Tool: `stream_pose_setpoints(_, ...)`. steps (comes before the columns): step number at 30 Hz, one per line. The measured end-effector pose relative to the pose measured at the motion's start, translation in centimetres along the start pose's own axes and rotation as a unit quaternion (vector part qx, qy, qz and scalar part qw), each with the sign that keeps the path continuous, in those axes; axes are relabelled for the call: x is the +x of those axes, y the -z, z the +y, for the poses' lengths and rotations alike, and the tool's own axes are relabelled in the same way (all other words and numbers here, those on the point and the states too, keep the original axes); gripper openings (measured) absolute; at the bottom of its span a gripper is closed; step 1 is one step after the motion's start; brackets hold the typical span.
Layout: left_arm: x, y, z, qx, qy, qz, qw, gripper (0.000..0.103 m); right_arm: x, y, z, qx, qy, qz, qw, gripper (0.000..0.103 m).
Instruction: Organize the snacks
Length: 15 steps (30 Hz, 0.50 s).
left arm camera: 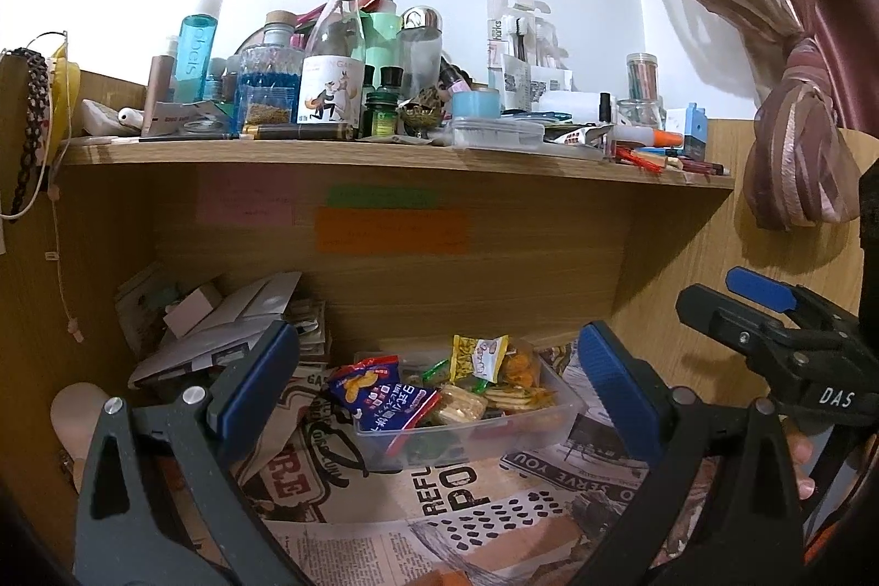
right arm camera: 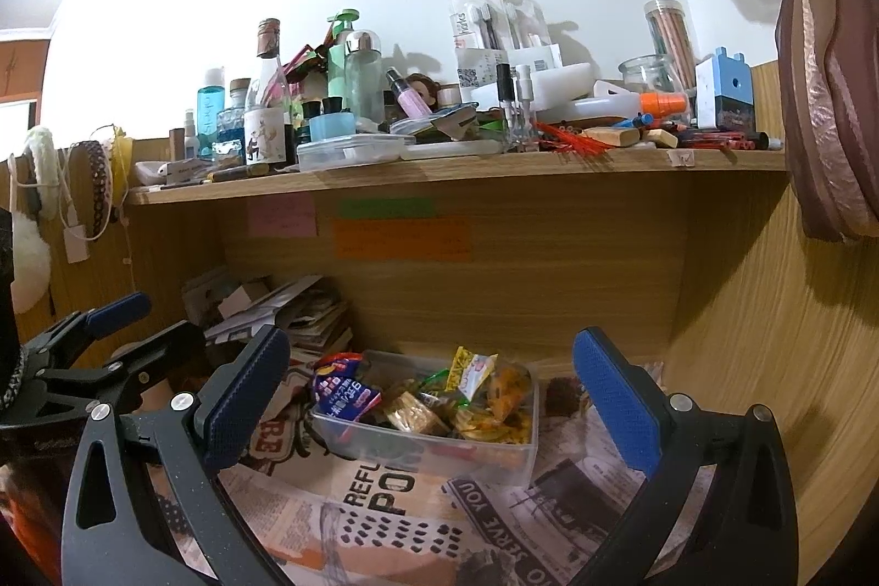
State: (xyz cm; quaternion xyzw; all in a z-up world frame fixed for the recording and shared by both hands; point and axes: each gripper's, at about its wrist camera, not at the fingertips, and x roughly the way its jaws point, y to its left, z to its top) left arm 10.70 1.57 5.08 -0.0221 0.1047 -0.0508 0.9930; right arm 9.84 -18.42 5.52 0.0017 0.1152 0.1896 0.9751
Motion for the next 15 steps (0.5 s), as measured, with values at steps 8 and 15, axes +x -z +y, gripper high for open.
stream_pose_setpoints(8, 0.08, 0.07, -0.10, 0.003, 0.003, 0.001, 1.0000, 0.103, 0.17, 0.10, 0.04, -0.001, 0.001, 0.000, 1.000, 0.103)
stream_pose_setpoints(15, 0.10, 0.08, -0.14, 0.002, 0.002, 0.001, 1.0000, 0.103, 0.38, 0.20, -0.13, -0.002, -0.004, 0.002, 1.000, 0.103)
